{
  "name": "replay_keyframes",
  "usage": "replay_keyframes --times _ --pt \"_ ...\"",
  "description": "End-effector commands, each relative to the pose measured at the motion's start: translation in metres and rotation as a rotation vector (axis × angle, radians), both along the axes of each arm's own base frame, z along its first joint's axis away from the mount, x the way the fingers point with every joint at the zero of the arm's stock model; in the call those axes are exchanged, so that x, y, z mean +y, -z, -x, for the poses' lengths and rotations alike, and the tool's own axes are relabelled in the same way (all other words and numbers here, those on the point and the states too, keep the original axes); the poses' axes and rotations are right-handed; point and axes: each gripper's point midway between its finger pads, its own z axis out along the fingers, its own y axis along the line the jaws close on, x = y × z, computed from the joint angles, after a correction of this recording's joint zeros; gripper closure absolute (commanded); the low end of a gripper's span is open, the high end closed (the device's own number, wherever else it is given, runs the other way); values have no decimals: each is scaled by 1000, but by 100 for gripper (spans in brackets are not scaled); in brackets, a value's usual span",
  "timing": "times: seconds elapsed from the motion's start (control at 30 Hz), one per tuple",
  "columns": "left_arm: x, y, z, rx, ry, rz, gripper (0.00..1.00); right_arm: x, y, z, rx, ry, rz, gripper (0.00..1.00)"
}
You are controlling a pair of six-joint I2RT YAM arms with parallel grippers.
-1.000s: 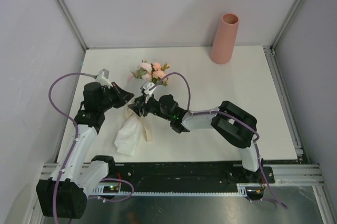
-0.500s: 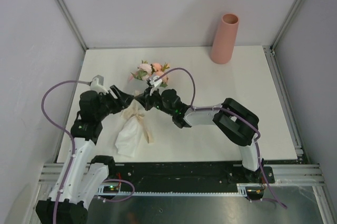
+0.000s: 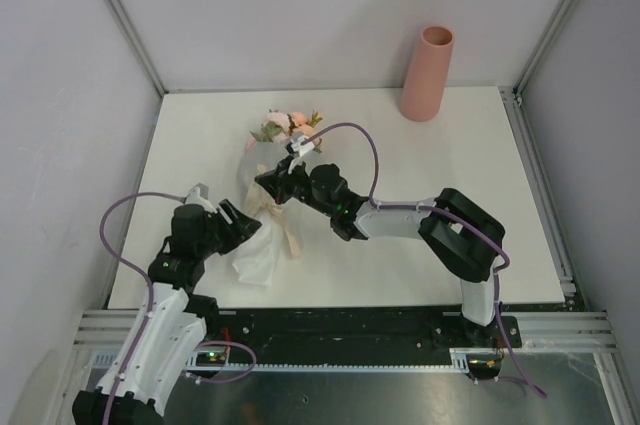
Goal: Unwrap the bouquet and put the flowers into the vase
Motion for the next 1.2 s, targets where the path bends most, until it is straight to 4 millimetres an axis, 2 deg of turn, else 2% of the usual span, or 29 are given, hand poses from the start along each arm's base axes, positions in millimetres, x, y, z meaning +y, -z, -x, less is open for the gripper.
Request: replay_keyframes --times 0.0,0.1,0.3,0.5,0.67,0.77,0.83,0.93,1.0,1.17 --pt "-3 6 -4 24 -32 14 32 -7 -46 -2 -34 25 -100 100" --pt "-8 16 -1 58 -13 13 33 -8 -49 -2 -34 25 -101 100" --pt "-12 21 -1 61 6 11 38 -10 -55 0 -36 25 -104 100" --pt "-12 26 -3 55 16 -29 38 -11 -51 1 -25 21 -101 100" --pt "-19 29 -8 42 59 -45 45 -11 -50 4 -14 10 -117 100" --pt "-21 31 -9 36 76 -59 55 -12 -52 5 -14 10 -120 100" --pt "-21 33 -9 36 75 -65 67 -13 -54 5 -16 11 -122 100" --pt "-19 38 -8 51 59 -70 93 -15 -60 5 -18 19 -134 100" --pt "-19 41 -7 67 59 -71 98 -18 -66 3 -21 26 -147 100" --pt "-15 48 -6 83 36 -82 100 -31 -84 -7 -15 52 -184 100"
